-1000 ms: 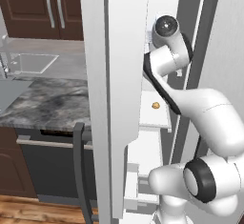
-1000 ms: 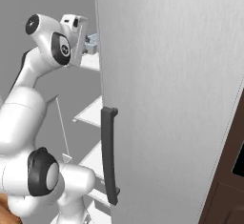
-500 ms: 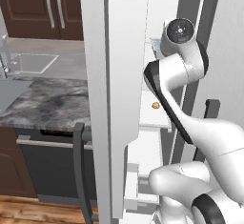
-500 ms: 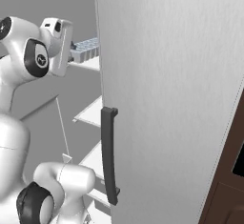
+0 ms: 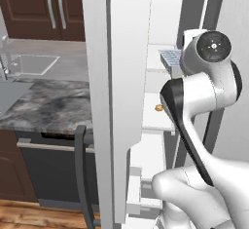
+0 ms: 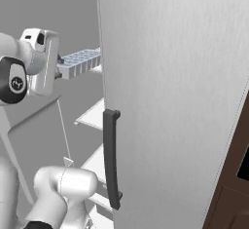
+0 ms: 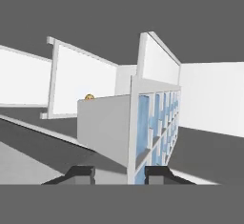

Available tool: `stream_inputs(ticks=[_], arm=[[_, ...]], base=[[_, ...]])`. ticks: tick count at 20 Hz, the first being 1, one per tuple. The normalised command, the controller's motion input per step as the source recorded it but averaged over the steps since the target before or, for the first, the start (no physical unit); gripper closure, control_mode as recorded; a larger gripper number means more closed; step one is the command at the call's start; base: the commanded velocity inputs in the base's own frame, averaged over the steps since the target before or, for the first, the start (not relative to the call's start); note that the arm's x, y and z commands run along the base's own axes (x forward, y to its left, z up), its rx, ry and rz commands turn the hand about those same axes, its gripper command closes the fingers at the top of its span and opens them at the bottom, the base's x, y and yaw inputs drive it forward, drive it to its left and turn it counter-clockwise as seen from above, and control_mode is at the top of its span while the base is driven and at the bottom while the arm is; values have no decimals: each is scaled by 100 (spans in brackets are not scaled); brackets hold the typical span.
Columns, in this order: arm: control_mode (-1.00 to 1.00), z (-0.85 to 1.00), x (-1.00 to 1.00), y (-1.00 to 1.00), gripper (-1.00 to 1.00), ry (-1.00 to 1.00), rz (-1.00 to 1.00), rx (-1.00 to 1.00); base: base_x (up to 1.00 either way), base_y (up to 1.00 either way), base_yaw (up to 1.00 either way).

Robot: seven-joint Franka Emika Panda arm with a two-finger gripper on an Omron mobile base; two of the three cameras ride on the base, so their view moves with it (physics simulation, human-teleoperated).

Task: Open the freezer door, pick up the ice cube tray from the freezer, and place it on the dining counter.

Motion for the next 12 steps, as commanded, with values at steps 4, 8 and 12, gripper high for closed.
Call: stream_inputs(ticks=[4, 8, 12], arm=[[-100, 3, -79, 0, 100, 2, 1, -1], [-100, 9, -69, 0, 100, 0, 0, 0], [-100, 8, -58, 0, 100, 0, 0, 0]], base=[[0, 0, 0], [0, 0, 0], [0, 0, 0]])
